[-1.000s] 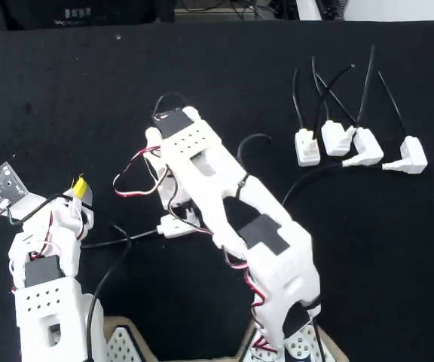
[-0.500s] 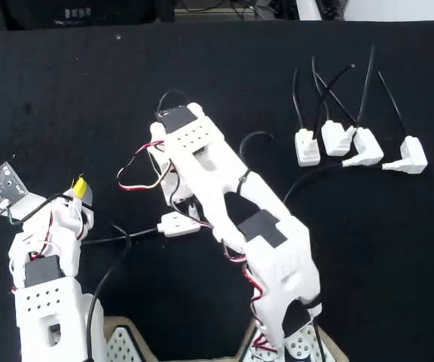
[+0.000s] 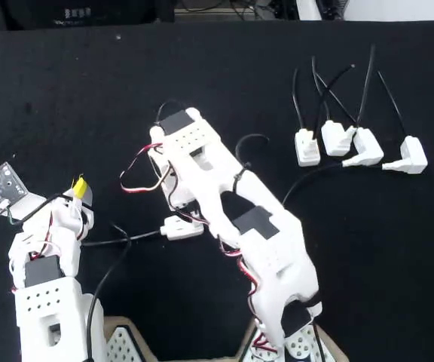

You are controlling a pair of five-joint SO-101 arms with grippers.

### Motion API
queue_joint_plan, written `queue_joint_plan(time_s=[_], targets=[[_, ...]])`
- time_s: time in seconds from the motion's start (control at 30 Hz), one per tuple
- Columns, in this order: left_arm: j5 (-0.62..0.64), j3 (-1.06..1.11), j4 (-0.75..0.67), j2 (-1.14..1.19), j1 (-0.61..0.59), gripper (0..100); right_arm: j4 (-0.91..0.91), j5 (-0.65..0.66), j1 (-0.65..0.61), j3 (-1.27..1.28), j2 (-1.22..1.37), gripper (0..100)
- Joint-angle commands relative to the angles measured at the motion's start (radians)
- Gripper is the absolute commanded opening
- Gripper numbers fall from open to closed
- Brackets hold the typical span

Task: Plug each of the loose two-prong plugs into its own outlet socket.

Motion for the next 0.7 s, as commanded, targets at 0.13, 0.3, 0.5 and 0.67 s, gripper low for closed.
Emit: queue_joint_plan(time_s=[0.13,0.3,0.5,0.67], targets=[[0.008,-0.035,-0.018,-0.009,-0.008,22,0.017,0.11,0.009,-0.07,-0.11,2.4],[0.008,-0.035,-0.018,-0.009,-0.008,22,0.026,0.153,-0.054,-0.031,-0.271,24.8],[0.008,-0.036,-0.018,-0.009,-0.01,22,0.026,0.288,-0.114,0.005,-0.414,32.6],[0.006,-0.038,-0.018,-0.009,-0.01,22,0.023,0.718,-0.112,0.015,-0.473,25.0]])
